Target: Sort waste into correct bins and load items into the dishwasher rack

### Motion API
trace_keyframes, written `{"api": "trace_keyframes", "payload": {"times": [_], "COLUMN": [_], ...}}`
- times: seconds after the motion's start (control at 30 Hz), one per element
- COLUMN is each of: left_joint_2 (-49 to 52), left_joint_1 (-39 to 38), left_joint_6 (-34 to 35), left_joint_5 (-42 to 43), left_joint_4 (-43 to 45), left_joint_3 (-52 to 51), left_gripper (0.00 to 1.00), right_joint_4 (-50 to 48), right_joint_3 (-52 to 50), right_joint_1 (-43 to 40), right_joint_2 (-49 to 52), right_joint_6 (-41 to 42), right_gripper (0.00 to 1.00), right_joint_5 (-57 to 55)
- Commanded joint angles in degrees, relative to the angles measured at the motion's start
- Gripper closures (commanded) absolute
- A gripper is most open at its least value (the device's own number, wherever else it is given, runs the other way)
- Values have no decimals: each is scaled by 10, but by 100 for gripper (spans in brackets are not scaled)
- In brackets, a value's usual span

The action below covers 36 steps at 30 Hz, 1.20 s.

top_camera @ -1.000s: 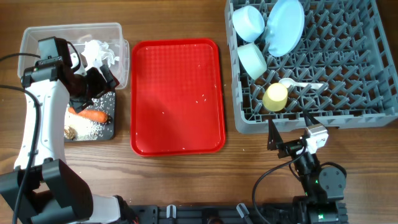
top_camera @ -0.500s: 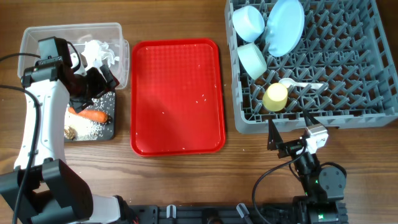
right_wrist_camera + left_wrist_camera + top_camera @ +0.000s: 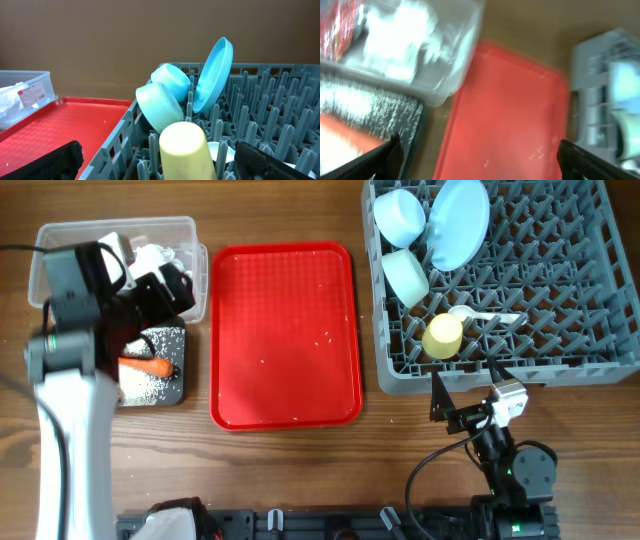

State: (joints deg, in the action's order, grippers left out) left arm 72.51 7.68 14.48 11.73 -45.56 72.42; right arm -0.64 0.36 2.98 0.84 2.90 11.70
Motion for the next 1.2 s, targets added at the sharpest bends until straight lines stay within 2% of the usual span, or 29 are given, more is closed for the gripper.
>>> {"api": "trace_keyframes", "payload": {"times": [0.0,0.07,0.23,0.43,0.57,0.8,1.17], "left_joint_2": [-139,-239,-409,-539,-599,-677,-719], "left_joint_1": [-44,-49,-49,-49,-51,-61,-61], "left_joint_6": [1,1,1,2,6,8,10], "left_joint_5": [-51,-54,-65,-64,-65,-76,-84], "left_joint_4": [95,161,244,380,440,477,538], "left_joint_3": [-108,-195,-350,-507,-584,-659,-720], "left_gripper": [0,0,0,0,0,0,0], "right_joint_4": [-3,-3,-3,-3,-3,-3,-3], "right_joint_3": [-1,-1,-1,-1,-1,-1,-1], "right_joint_1": [4,4,4,4,4,4,4], "right_joint_2": [-6,-6,-6,-6,-6,-6,-6], "right_joint_6": [-9,-8,-8,-8,-8,-8,-8], "right_gripper": [0,0,0,0,0,0,0], "right_joint_5": [3,3,3,3,3,3,3]}}
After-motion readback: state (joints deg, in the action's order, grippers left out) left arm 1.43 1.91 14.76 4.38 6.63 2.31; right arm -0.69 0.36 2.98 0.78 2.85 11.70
